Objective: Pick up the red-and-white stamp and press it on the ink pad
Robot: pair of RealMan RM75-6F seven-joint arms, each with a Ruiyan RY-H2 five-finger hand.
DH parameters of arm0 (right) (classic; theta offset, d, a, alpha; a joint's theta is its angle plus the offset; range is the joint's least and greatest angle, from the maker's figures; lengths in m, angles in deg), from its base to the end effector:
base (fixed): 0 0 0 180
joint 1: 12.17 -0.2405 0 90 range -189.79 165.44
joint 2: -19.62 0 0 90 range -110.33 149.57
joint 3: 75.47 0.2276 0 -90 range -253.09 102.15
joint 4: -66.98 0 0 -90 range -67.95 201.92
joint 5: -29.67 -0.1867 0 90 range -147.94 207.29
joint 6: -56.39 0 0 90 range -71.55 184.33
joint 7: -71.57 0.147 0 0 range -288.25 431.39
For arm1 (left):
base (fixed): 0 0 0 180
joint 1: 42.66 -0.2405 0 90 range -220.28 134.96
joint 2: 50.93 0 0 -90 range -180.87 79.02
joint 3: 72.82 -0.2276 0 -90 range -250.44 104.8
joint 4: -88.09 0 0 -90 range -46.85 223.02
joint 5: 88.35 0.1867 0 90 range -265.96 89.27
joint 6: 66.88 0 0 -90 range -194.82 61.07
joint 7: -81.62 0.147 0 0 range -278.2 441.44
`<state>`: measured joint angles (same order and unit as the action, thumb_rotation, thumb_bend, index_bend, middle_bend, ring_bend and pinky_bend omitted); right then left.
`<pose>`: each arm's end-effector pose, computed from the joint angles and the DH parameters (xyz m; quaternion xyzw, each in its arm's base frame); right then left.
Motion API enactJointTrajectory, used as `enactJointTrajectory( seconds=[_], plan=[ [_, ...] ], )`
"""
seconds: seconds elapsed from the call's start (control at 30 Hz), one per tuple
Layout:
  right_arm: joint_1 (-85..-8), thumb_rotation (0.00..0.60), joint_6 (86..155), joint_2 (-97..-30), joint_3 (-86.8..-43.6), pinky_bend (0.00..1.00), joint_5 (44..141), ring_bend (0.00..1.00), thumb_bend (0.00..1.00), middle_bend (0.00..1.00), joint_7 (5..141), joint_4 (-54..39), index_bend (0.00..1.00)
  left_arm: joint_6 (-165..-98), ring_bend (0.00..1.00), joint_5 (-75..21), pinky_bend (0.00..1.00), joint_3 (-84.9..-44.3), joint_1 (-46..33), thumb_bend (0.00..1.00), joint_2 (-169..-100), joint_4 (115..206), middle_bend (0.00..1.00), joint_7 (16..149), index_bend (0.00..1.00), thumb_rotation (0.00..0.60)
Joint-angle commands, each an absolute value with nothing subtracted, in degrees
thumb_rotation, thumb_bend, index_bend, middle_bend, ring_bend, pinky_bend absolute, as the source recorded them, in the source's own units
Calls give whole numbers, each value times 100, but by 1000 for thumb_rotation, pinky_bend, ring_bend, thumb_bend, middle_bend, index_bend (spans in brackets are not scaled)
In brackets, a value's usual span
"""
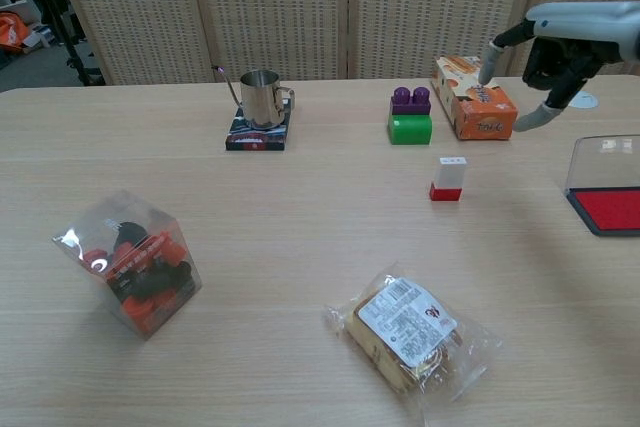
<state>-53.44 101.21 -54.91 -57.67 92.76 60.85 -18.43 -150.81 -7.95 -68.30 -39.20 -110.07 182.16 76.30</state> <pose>-0.1488 -0.3641 0.0844 0.7141 -0.4003 0.3664 0.4423 -0.2920 0.1777 0.1980 -0.5472 -0.4208 -0.3839 0.6133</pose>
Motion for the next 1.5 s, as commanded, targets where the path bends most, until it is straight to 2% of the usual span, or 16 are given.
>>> enactJointTrajectory(
  seconds=[0.03, 0.33, 0.87, 1.5],
  plan=[
    [-5671, 600, 10119, -5960, -5726, 1000, 8679, 983, 345, 915, 5579, -1655, 370, -15023, 0, -847, 0, -6808, -3884, 121, -11019, 18236, 0, 7687, 0, 600],
    [-6035, 600, 10559, -6908, -5810, 1000, 7603, 983, 388, 915, 4768, -1028, 423, -14908, 0, -1015, 0, -6745, -3826, 121, -11058, 18212, 0, 7735, 0, 600],
    [-6324, 600, 10650, -7473, -5962, 1000, 7083, 983, 388, 922, 4334, -490, 430, -14710, 0, -1116, 0, -6761, -3745, 122, -11082, 18208, 0, 7836, 0, 600],
    [-6382, 600, 10645, -7724, -6066, 1000, 7001, 983, 388, 922, 4230, -165, 430, -14667, 0, -1136, 0, -6774, -3723, 122, -11083, 18216, 0, 7854, 0, 600]
  ],
)
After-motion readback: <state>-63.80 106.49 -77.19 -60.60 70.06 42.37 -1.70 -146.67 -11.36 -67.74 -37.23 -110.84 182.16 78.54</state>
